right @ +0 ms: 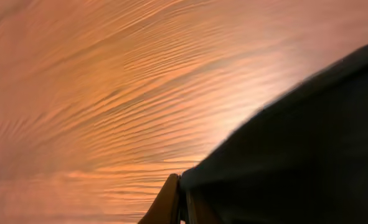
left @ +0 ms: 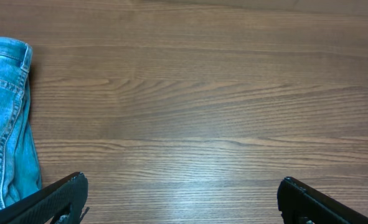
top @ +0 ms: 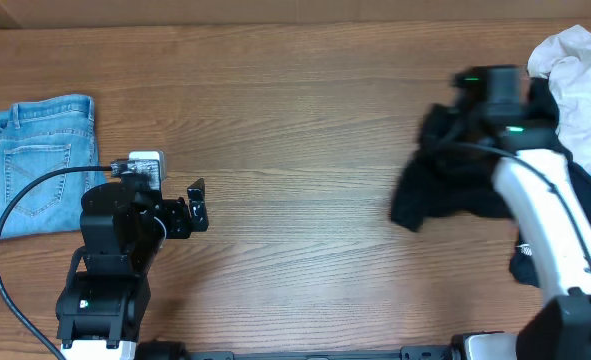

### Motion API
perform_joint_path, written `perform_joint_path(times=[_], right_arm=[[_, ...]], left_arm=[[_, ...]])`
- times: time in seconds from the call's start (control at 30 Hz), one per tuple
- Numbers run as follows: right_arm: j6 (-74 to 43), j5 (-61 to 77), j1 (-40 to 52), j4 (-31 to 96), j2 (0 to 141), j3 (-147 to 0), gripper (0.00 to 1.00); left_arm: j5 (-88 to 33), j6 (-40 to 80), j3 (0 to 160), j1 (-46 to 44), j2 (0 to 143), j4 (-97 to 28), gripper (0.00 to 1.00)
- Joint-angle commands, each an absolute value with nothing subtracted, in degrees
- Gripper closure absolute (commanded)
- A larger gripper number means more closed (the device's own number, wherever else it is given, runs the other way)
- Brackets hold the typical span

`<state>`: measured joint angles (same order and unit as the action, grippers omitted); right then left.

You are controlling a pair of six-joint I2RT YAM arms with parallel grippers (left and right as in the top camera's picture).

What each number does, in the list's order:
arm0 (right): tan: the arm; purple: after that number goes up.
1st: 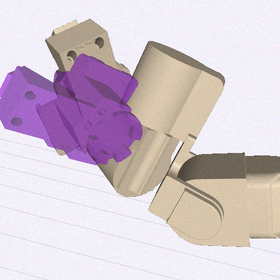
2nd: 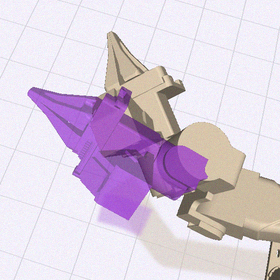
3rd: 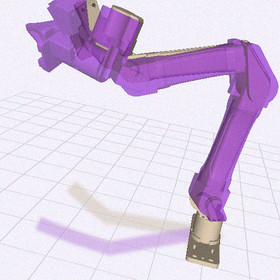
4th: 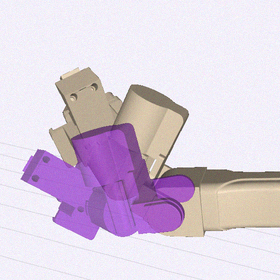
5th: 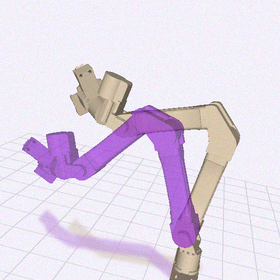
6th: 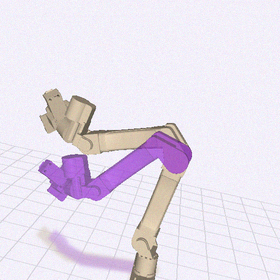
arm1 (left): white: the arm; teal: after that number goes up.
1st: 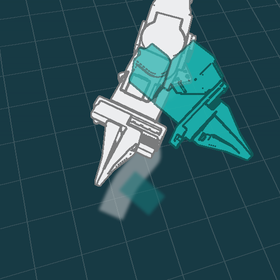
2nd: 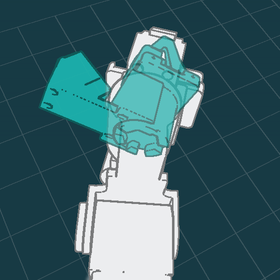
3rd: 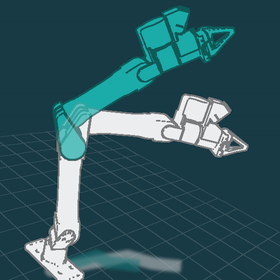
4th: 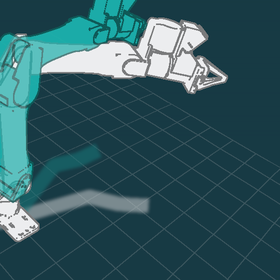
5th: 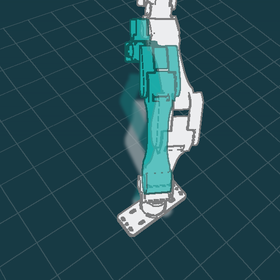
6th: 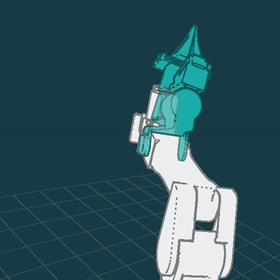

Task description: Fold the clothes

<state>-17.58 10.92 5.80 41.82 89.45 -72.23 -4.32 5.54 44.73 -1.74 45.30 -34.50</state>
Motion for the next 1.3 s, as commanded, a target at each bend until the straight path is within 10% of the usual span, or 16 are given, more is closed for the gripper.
perform_joint_path(times=[0.0,0.27,0.33,0.6,0.83,1.27], right_arm=[[-18.2,9.43,12.67,37.52,92.66,-72.82,0.96],[-17.87,9.06,22.2,22.92,101.73,-72.82,0.94],[-17.37,8.99,22.87,19.35,102.52,-72.82,0.67],[-16.01,1.91,18.06,24.43,96.44,-75.7,0.22],[-16.05,-2.07,5.1,37.95,84.68,-76.58,0.03],[-16.01,0.23,-13.87,51.24,83.77,-76.47,0.0]], left_arm=[[-4.05,5.34,46.3,-1.52,45.39,-34.24,0.0],[-4.08,5.34,46.28,-1.52,46.76,-34.09,0.0],[-4.1,5.34,46.28,-1.52,47.66,-33.5,0.0],[-9.87,5.28,46.28,-1.69,52.34,-27.07,0.0],[-10.44,5.1,46.28,-9.45,59.4,-17.93,0.0],[-8.69,18.04,49.45,-32.51,88.75,4.82,0.0]])
